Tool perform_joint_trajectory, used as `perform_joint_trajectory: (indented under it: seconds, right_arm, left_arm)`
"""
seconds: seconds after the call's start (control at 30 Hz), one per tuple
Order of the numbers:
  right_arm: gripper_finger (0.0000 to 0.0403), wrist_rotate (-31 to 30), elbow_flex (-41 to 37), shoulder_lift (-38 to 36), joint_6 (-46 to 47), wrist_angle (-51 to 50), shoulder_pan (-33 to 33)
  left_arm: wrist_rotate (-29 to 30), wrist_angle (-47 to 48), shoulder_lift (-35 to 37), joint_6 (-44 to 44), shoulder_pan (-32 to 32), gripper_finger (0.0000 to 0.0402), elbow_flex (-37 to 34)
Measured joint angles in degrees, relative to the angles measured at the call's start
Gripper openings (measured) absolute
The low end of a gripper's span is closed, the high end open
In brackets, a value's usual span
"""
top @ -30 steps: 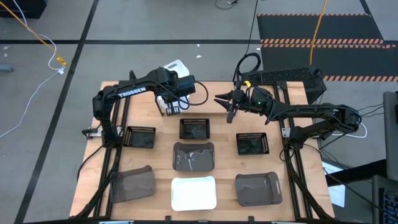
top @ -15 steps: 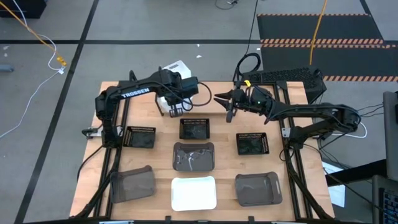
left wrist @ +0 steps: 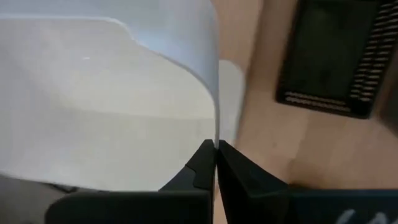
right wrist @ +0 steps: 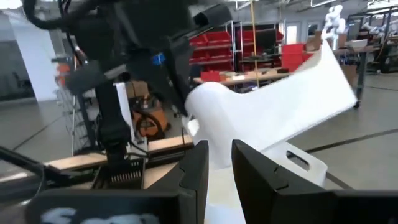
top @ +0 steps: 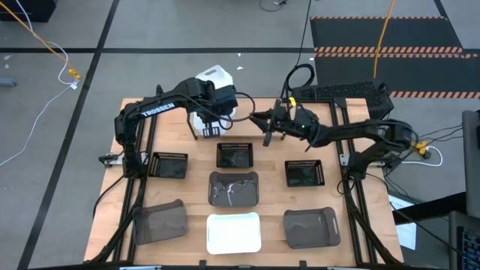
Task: Stack baskets on shelf by color
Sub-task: Stack the top white on top of the other white bin on the shelf
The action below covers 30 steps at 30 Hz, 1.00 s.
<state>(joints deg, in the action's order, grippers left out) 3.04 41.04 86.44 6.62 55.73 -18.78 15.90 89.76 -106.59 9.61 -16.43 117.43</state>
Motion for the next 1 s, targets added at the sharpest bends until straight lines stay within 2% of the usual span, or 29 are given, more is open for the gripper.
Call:
perform_joint_trajectory:
  seconds: [0.17,0.5,0.67,0.87,1.0]
  right_arm:
    - [0.0060,0.0,1.5,6.6,0.3,6.4,0.0]
    - [0.0029,-0.4,13.3,17.3,4.9,1.4,0.2]
    - [0.0023,-0.1,15.0,18.9,4.8,-2.7,0.2]
    - [0.0022,-0.1,15.0,18.7,4.8,-3.8,0.8]
    - [0.0022,-0.3,15.0,18.7,4.9,-5.0,2.0]
  left_arm:
    - [-4.1,-0.6,0.0,0.6,0.3,0.0004,0.0]
    - [-3.8,-0.4,0.0,1.4,0.5,0.0008,0.0]
    - [-3.9,-1.3,0.0,1.4,0.6,0.0016,0.0]
    - [-3.9,-1.2,0.0,1.9,0.3,0.0004,0.0]
    - [-5.4,-1.1,0.0,1.7,0.3,0.0014,0.0]
